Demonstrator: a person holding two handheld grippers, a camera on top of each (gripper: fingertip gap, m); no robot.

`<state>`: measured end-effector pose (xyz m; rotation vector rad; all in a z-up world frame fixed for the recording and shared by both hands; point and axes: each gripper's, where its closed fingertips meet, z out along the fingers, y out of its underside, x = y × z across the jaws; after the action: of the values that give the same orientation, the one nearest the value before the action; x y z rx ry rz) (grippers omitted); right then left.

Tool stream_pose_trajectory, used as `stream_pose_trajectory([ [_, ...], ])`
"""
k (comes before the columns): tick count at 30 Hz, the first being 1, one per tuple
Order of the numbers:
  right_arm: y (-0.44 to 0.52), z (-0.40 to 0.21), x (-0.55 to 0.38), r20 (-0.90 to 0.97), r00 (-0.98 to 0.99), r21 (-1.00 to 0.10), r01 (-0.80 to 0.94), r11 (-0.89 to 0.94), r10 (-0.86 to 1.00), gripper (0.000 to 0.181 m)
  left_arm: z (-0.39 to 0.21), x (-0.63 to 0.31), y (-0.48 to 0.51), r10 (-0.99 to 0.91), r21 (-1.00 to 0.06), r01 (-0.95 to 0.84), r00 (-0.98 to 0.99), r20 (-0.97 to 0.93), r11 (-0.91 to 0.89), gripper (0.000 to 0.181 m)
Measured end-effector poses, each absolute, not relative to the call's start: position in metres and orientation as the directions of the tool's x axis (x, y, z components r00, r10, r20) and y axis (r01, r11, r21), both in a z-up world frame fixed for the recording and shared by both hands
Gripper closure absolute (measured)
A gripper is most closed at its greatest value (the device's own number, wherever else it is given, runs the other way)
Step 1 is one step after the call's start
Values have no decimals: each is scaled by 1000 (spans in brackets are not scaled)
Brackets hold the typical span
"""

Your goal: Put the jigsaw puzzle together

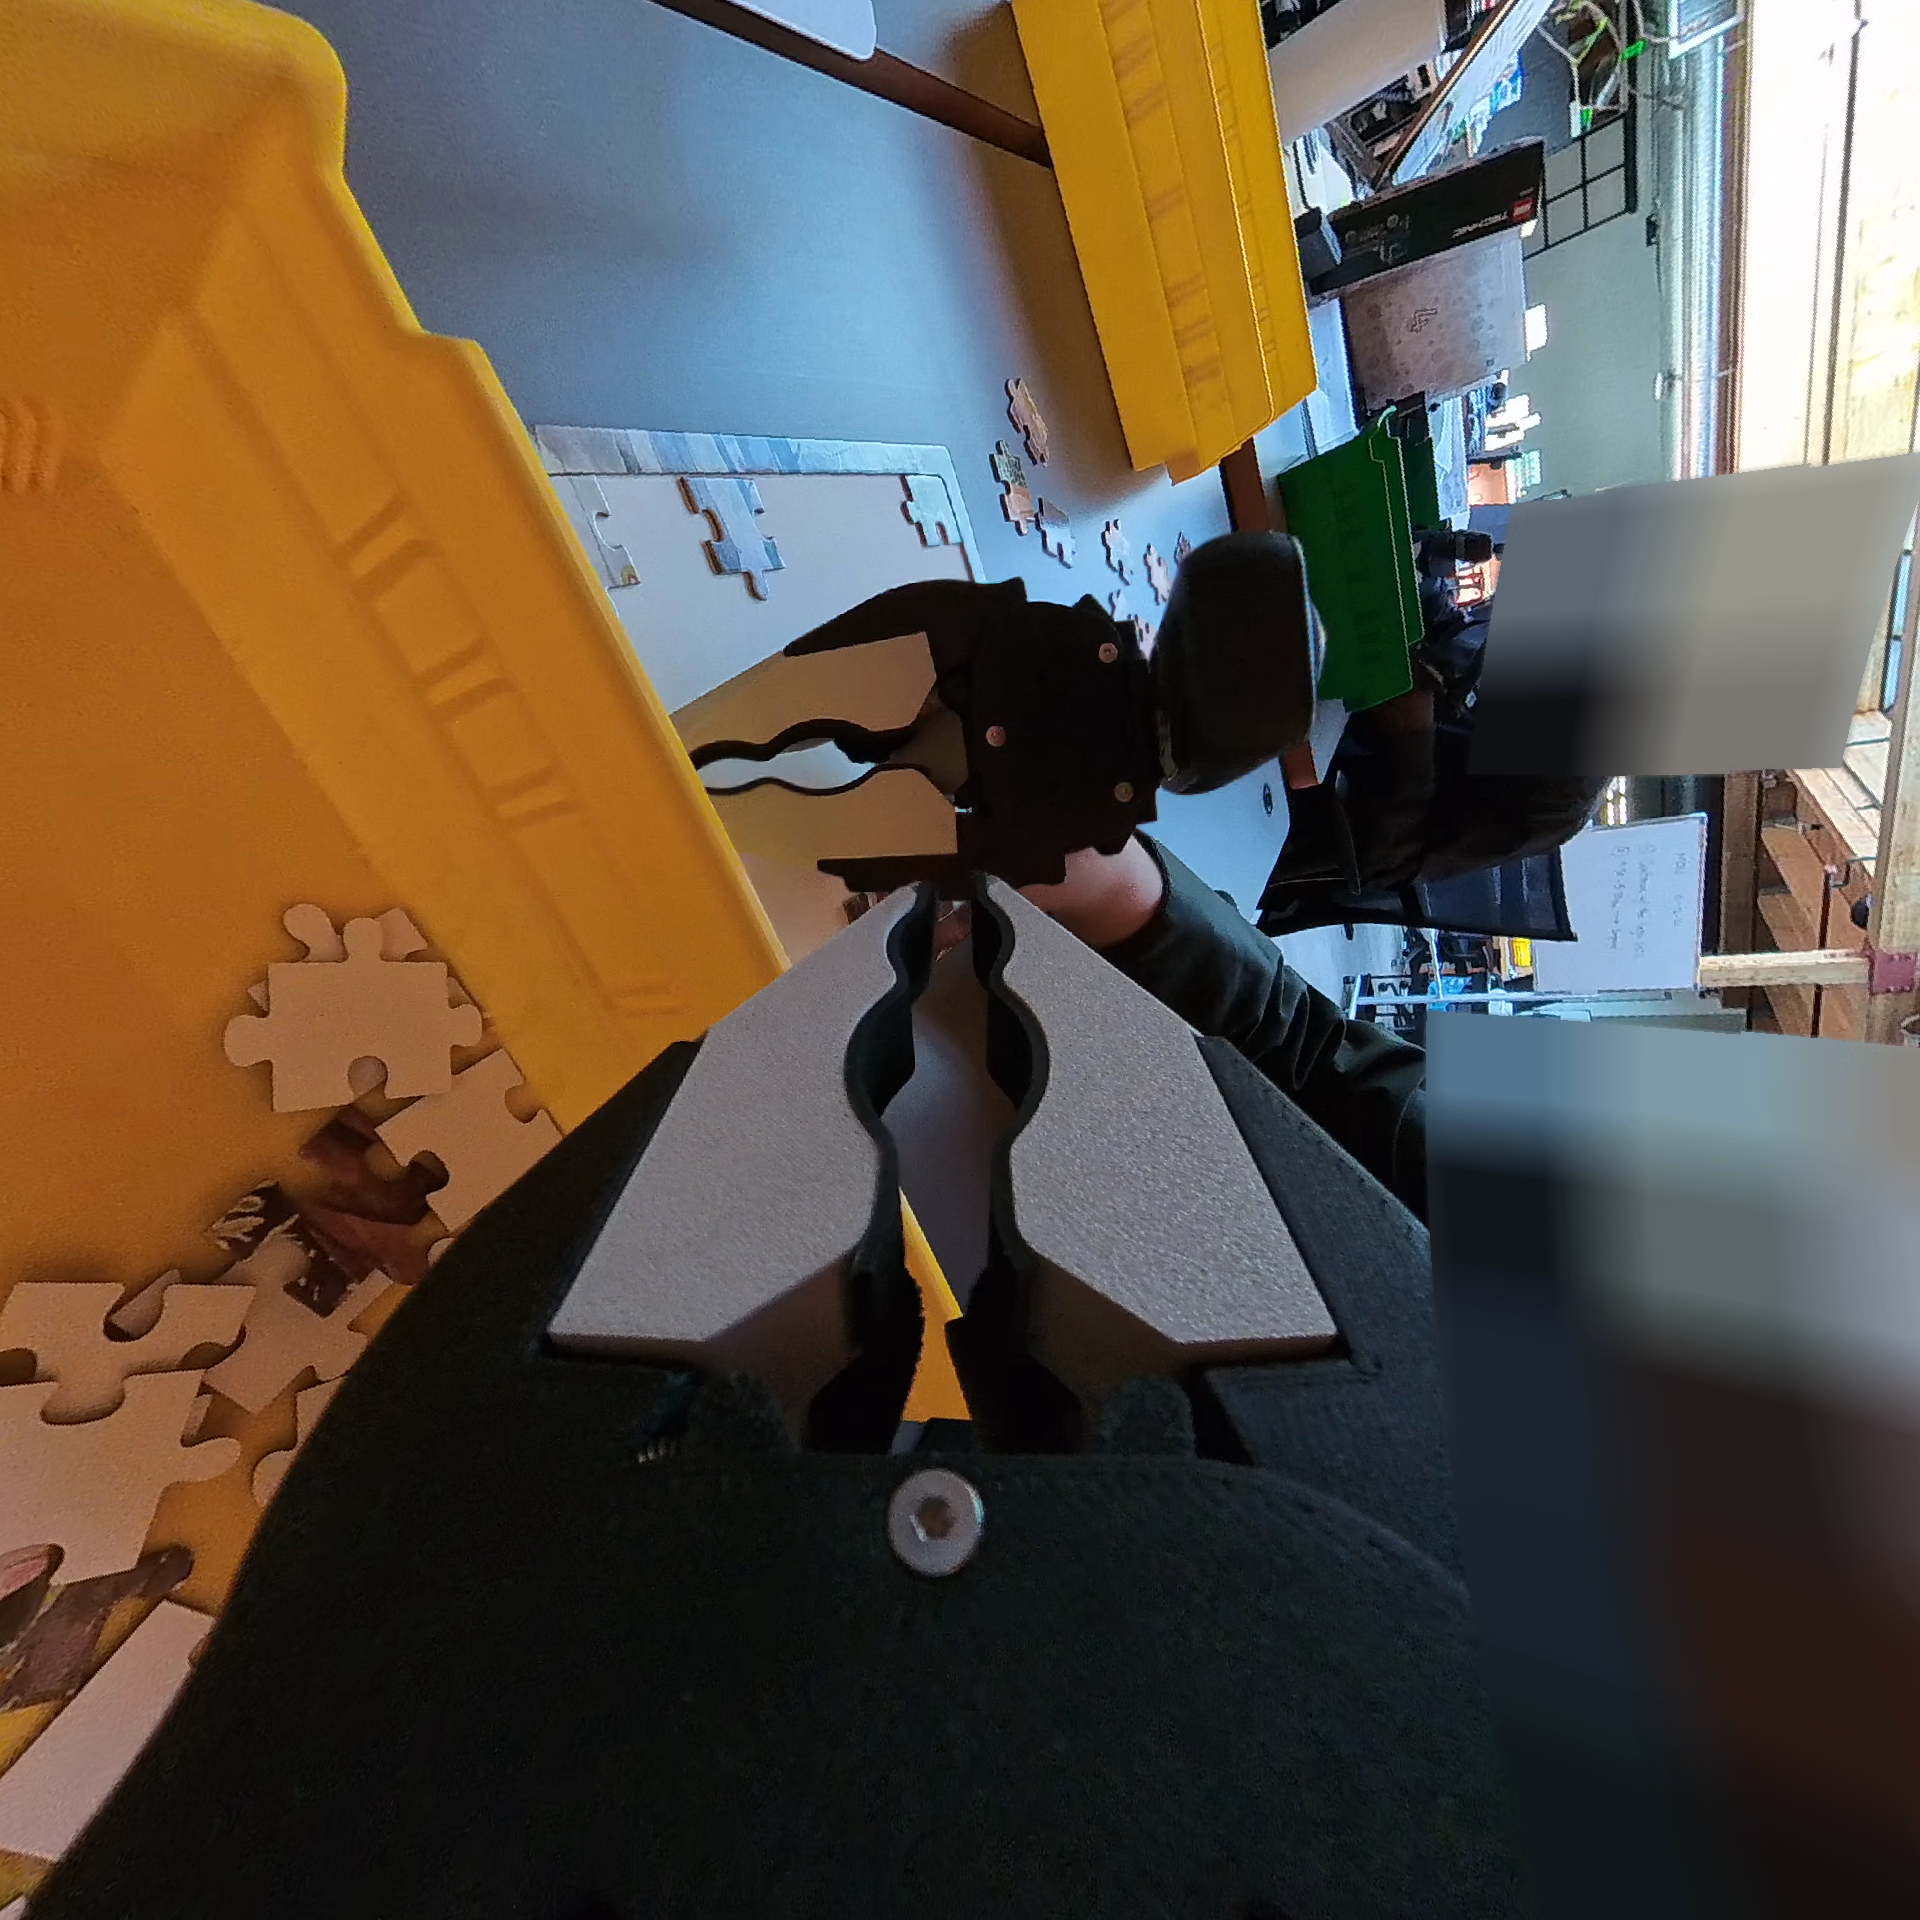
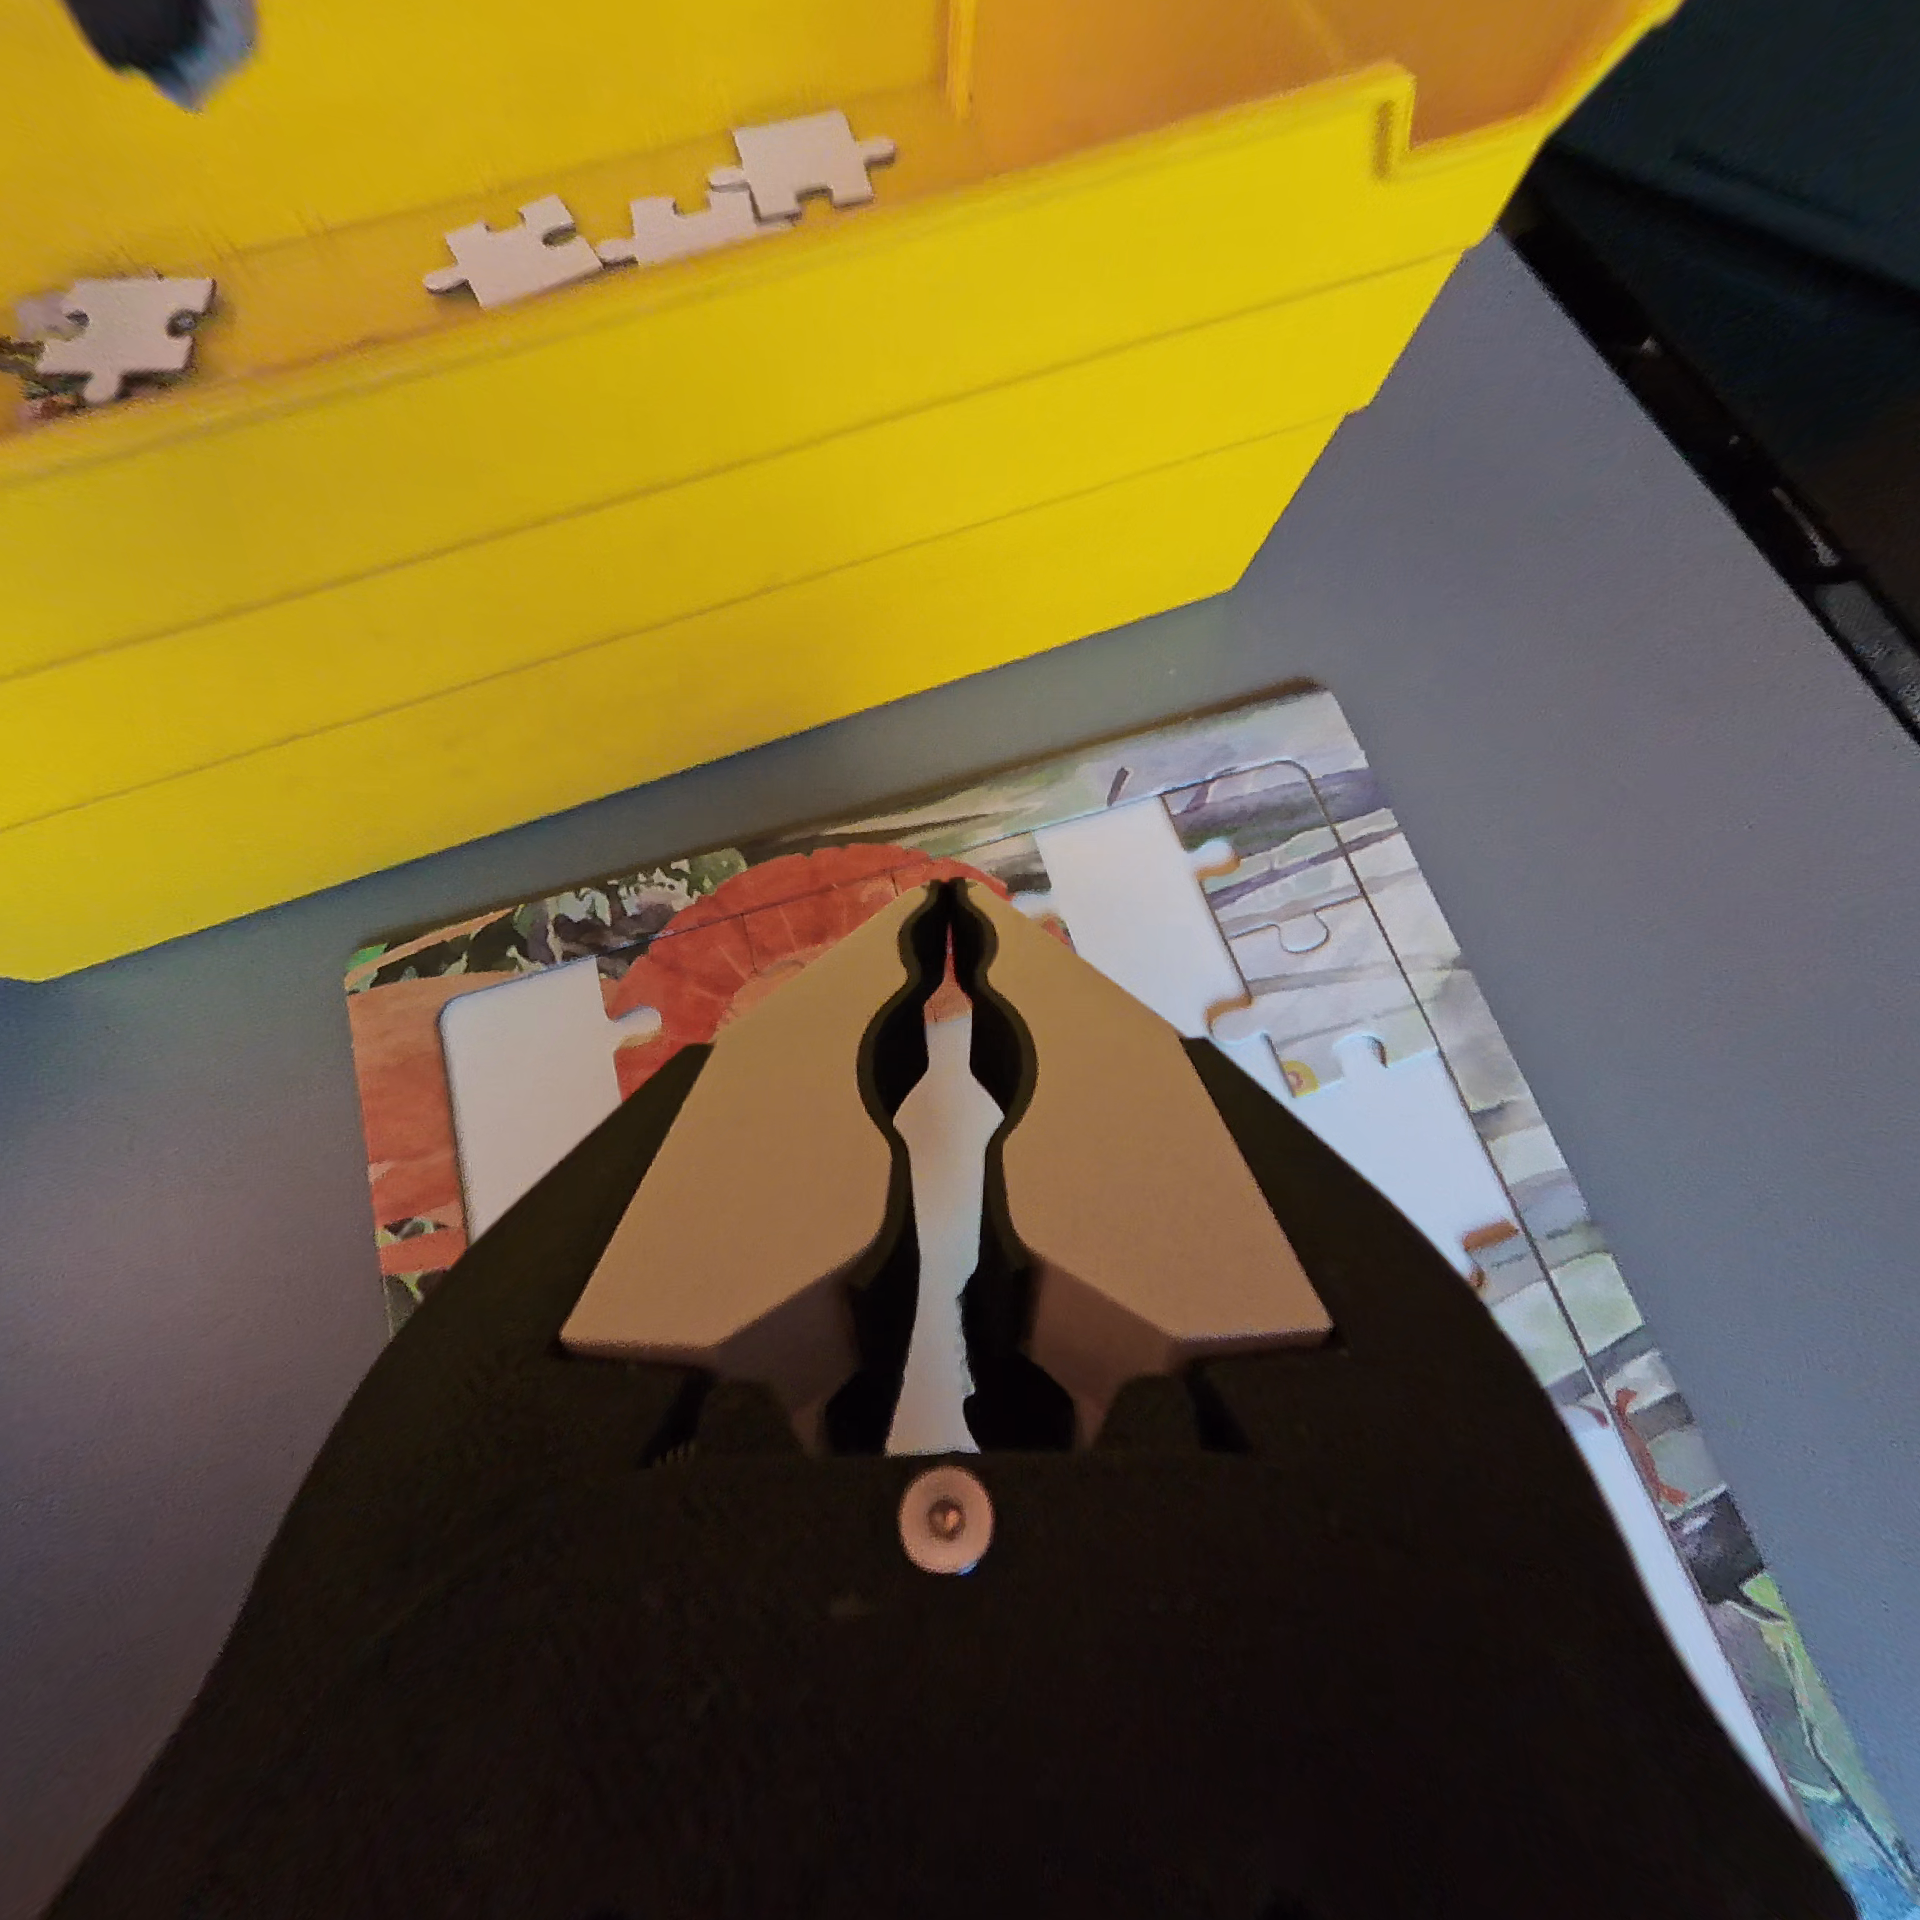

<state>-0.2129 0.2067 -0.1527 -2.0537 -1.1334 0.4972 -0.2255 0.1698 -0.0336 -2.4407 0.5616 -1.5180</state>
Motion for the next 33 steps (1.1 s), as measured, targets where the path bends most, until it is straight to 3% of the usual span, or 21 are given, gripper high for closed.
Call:
stream_pose_trajectory([
  [4,205,-162,-209,-27,537,-731,565,-383,843,181,-34,-225,169,-424,-369,-210,395,815,-905,177],
  [8,217,-145,-205,16,576,-788,511,-344,817,181,-33,-225,169,-426,-372,-208,394,815,-905,177],
  [12,220,-133,-177,50,598,-749,553,-366,800,180,-32,-227,169,-425,-376,-199,394,815,-905,177],
  [17,222,-74,-141,29,659,-828,437,-351,752,176,-12,-242,180,-478,-475,-124,431,765,-871,181],
  [20,221,-38,-120,48,684,-870,387,-306,728,174,13,-267,196,-562,-639,-61,544,623,-767,181],
  [23,218,-9,-100,98,705,-893,374,-251,702,170,54,-296,209,-650,-859,-68,685,330,-508,181],
  [25,213,5,-89,130,699,-898,384,-216,703,166,78,-310,207,-643,-934,-97,749,159,-344,181],
  [30,186,38,-75,129,625,-919,366,-143,770,159,78,-330,206,-536,-959,-264,827,-171,-102,171],
  [33,182,55,-55,152,656,-930,347,-117,739,158,36,-330,206,-574,-883,-377,803,-161,-281,151],
])
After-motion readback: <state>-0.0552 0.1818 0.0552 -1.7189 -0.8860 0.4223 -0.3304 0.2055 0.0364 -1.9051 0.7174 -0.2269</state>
